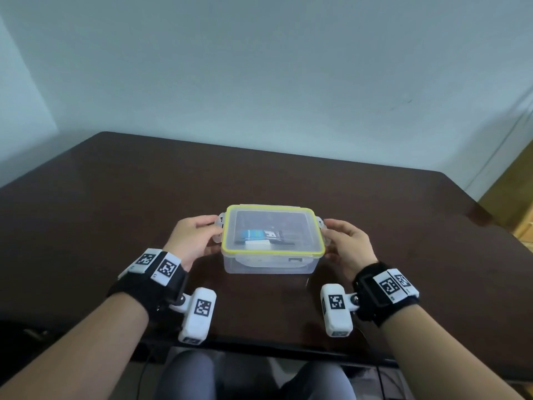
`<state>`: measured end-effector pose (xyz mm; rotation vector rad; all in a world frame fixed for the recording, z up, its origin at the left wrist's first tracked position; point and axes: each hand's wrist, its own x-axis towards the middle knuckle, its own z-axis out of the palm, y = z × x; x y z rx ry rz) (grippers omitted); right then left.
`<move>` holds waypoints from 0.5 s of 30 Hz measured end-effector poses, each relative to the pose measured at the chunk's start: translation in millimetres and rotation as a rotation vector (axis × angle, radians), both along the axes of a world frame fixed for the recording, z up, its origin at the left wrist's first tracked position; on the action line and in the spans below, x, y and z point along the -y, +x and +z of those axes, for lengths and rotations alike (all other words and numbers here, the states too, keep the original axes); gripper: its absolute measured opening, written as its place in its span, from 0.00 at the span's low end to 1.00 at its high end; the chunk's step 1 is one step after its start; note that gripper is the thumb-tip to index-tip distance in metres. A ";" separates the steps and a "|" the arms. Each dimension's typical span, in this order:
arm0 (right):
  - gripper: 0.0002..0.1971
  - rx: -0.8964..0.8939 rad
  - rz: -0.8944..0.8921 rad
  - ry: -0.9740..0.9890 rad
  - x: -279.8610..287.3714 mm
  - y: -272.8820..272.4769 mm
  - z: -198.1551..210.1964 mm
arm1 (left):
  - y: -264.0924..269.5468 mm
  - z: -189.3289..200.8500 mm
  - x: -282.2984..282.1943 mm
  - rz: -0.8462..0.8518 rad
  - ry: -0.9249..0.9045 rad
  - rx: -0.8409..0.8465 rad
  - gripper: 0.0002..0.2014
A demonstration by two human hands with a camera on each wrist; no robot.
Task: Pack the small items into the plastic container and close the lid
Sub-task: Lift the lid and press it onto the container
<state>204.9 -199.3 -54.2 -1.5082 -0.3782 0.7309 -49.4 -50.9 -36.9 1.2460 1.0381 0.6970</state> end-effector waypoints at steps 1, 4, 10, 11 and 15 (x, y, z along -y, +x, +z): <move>0.09 0.007 -0.003 -0.003 -0.8 0.5 -2.0 | 0.2 -0.9 0.9 -0.002 -0.006 0.008 0.18; 0.10 0.011 -0.013 0.008 -4.1 0.7 -5.3 | 2.0 -2.0 1.2 0.014 0.015 0.013 0.13; 0.12 0.074 0.011 0.014 -3.9 -2.2 -8.1 | 3.5 -3.8 0.1 0.052 0.016 0.018 0.14; 0.11 0.076 0.016 0.022 -2.6 -2.7 -7.5 | 2.4 -3.6 0.2 0.050 0.000 0.028 0.13; 0.11 0.120 0.028 0.005 1.0 -3.5 -6.6 | 0.0 -3.9 -0.6 0.059 -0.014 0.027 0.12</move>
